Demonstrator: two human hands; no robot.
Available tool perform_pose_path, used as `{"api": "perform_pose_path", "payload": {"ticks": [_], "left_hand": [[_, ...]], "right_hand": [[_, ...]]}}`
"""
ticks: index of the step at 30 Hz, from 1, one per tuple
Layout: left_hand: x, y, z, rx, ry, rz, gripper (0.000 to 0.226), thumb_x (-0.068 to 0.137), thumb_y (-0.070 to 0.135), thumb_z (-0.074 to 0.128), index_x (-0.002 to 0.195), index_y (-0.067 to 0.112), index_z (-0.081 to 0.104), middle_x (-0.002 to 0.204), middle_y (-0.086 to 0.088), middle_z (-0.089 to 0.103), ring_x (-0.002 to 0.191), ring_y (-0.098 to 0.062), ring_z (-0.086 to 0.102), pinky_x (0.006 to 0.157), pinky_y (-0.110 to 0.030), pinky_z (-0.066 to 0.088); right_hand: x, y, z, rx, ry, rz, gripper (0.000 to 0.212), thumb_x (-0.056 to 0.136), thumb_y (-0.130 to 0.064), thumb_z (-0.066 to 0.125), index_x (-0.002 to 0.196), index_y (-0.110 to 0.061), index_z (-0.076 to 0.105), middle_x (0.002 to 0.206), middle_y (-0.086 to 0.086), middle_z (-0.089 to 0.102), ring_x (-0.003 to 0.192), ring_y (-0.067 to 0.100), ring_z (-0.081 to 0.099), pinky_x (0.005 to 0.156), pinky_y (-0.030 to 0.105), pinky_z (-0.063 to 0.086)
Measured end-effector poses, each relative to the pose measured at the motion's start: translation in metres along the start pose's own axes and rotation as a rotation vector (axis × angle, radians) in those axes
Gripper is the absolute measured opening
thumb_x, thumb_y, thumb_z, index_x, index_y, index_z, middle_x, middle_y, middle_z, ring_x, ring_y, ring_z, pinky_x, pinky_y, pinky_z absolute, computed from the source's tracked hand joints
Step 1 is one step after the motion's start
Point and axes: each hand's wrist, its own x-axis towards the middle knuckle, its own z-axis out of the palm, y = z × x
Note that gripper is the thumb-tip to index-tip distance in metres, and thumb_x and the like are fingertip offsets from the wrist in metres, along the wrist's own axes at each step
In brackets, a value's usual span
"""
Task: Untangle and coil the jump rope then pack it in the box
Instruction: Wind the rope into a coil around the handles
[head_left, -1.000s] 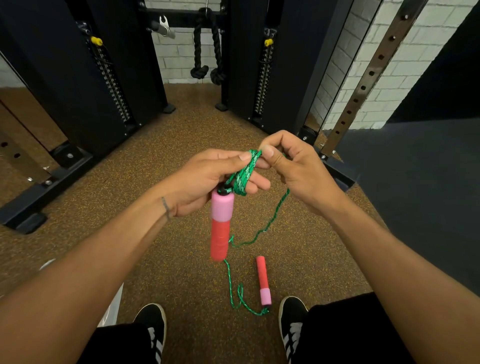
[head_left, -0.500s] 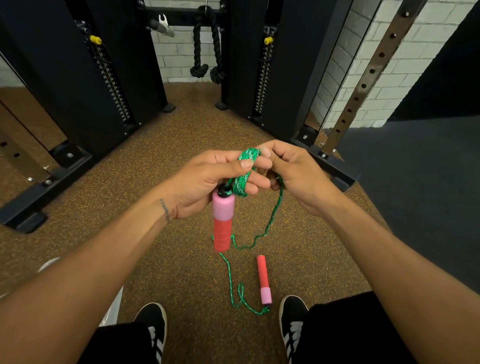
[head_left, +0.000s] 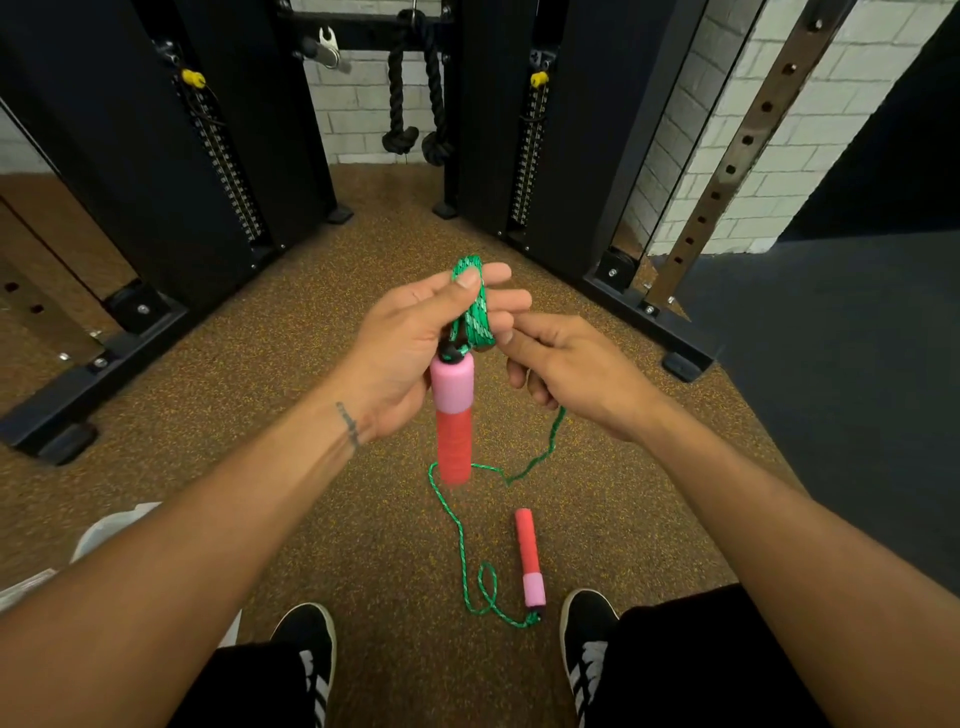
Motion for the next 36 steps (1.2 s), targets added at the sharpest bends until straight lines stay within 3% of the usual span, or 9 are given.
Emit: {"api": "perform_pose_path", "payload": {"ticks": [6, 10, 19, 22, 24, 27, 30, 34, 36], "left_hand": [[-0.003, 0.003, 0.0, 0.084, -0.028, -0.015, 0.034, 0.101, 0.007, 0.044, 0.133, 0.002, 0.053, 0.119, -0.012, 0.07, 0.094, -0.011, 0.071, 0.076, -0.021, 0.056], [-0.001, 0.001, -0.003, 0.185, -0.033, -0.002, 0.036, 0.101, 0.005, 0.044, 0.137, 0.005, 0.05, 0.12, -0.01, 0.07, 0.103, -0.015, 0.07, 0.082, -0.029, 0.058], [0.003, 0.0, -0.007, 0.343, -0.044, 0.001, 0.034, 0.102, 0.005, 0.042, 0.135, 0.002, 0.05, 0.111, -0.007, 0.072, 0.094, -0.009, 0.071, 0.089, -0.024, 0.054], [0.003, -0.001, -0.007, 0.372, -0.083, -0.01, 0.034, 0.102, 0.004, 0.042, 0.135, 0.003, 0.049, 0.113, -0.005, 0.071, 0.094, -0.007, 0.071, 0.083, -0.017, 0.053], [0.003, -0.003, -0.009, 0.391, -0.091, -0.027, 0.031, 0.102, 0.005, 0.043, 0.131, 0.009, 0.054, 0.113, -0.002, 0.072, 0.1, -0.006, 0.07, 0.085, -0.016, 0.052], [0.003, -0.004, -0.01, 0.405, -0.095, -0.044, 0.027, 0.101, 0.004, 0.044, 0.118, 0.019, 0.059, 0.112, 0.002, 0.072, 0.099, -0.003, 0.068, 0.09, -0.015, 0.05], [0.003, -0.002, -0.011, 0.458, -0.127, -0.063, 0.029, 0.1, 0.004, 0.045, 0.122, 0.019, 0.058, 0.118, -0.001, 0.07, 0.102, -0.004, 0.065, 0.09, -0.015, 0.048], [0.001, -0.003, -0.013, 0.543, -0.22, -0.091, 0.027, 0.098, 0.003, 0.047, 0.119, 0.002, 0.063, 0.113, -0.015, 0.071, 0.1, -0.016, 0.064, 0.094, -0.028, 0.045], [0.0, -0.004, -0.013, 0.513, -0.23, -0.109, 0.028, 0.094, 0.001, 0.049, 0.117, 0.001, 0.064, 0.108, -0.016, 0.073, 0.1, -0.02, 0.068, 0.095, -0.028, 0.047]], "right_hand": [[0.0, 0.003, 0.003, -0.198, -0.041, -0.021, 0.029, 0.101, -0.035, 0.054, 0.075, -0.026, 0.065, 0.062, -0.006, 0.06, 0.045, 0.004, 0.048, 0.049, 0.022, 0.041], [-0.003, 0.003, -0.001, -0.312, -0.029, -0.102, 0.028, 0.097, -0.043, 0.058, 0.088, -0.023, 0.076, 0.065, 0.007, 0.064, 0.05, 0.005, 0.045, 0.051, 0.022, 0.035], [-0.006, -0.001, -0.004, -0.278, -0.006, -0.207, 0.016, 0.088, -0.038, 0.071, 0.076, -0.029, 0.076, 0.057, 0.0, 0.058, 0.054, 0.005, 0.043, 0.055, 0.022, 0.033], [-0.003, 0.004, -0.004, -0.226, -0.007, -0.235, 0.019, 0.083, -0.046, 0.07, 0.076, -0.029, 0.074, 0.08, 0.018, 0.072, 0.092, 0.023, 0.073, 0.082, 0.039, 0.054], [-0.002, 0.006, -0.005, -0.215, -0.014, -0.271, 0.024, 0.081, -0.05, 0.066, 0.081, -0.027, 0.073, 0.084, 0.017, 0.073, 0.112, 0.04, 0.064, 0.09, 0.053, 0.05], [-0.002, 0.006, -0.005, -0.213, -0.02, -0.298, 0.025, 0.084, -0.049, 0.065, 0.085, -0.026, 0.072, 0.089, 0.014, 0.074, 0.104, 0.039, 0.068, 0.085, 0.051, 0.051], [-0.003, 0.005, -0.009, -0.214, 0.006, -0.318, 0.019, 0.089, -0.038, 0.068, 0.086, -0.02, 0.073, 0.076, 0.009, 0.07, 0.069, 0.025, 0.062, 0.066, 0.042, 0.048], [-0.004, 0.0, -0.017, -0.116, 0.015, -0.311, 0.017, 0.09, -0.033, 0.07, 0.092, -0.016, 0.071, 0.08, 0.003, 0.075, 0.078, 0.022, 0.071, 0.078, 0.045, 0.055], [-0.004, 0.0, -0.018, -0.062, -0.002, -0.3, 0.017, 0.091, -0.027, 0.07, 0.096, -0.012, 0.07, 0.079, 0.003, 0.076, 0.078, 0.018, 0.074, 0.078, 0.039, 0.056]]}}
